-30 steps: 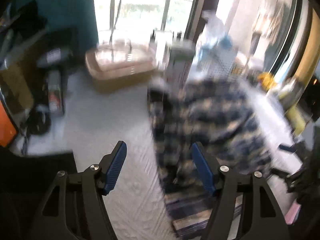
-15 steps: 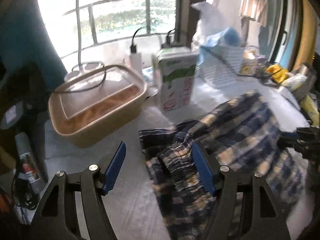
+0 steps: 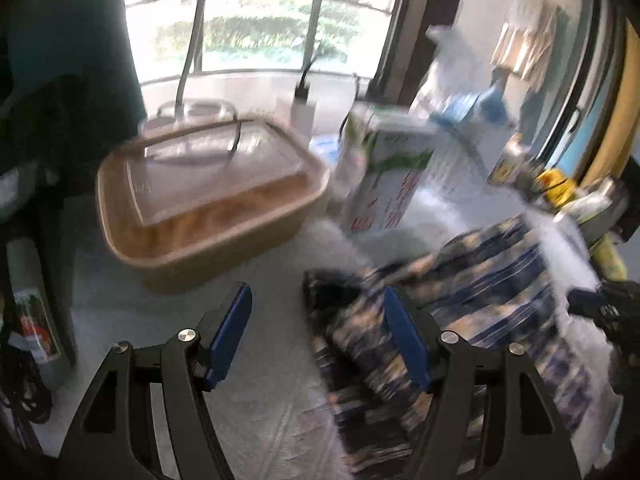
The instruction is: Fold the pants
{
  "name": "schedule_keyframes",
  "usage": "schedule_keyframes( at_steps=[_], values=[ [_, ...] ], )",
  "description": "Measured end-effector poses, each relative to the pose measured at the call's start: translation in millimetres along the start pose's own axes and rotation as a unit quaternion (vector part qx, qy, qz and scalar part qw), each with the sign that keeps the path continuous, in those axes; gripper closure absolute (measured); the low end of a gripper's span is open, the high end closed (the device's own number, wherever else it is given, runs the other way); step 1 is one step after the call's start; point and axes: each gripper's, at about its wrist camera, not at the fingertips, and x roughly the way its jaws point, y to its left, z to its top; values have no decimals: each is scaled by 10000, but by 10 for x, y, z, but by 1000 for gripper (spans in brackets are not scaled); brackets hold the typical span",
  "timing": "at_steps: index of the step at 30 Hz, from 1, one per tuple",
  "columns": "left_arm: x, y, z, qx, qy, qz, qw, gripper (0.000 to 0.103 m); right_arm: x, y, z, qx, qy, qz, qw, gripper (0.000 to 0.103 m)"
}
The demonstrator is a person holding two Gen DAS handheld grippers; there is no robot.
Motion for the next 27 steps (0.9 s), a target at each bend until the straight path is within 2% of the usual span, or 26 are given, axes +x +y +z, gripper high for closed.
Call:
schedule_keyframes(
  at_steps=[4,5,9,12,15,20,27],
  values=[
    [-24,-61,25,130,-34,-217,9997,34,77,-144,339,169,-355,150,9991,79],
    [11,-76,7,199,36,-219,9996,34,186,-183,431,266,-325,267,9988,76],
    [156,-95,-11,390,322,-241,9984,34,538,-224,678,563,-152,530,9969,75],
    [260,-103,-4,548,391,-133,9976,34,691,-125,760,366,24,368,9987,75],
    [362,-20,-8,406,491,-168,9978,34,878,-130,783,284,205,224,9991,75],
    [481,9,11,451,503,-111,9977,32,999,-154,823,141,164,166,9996,75],
    [532,63,89,202,553,-19,9983,32,1074,-220,910,140,190,6,9997,74]
  ],
)
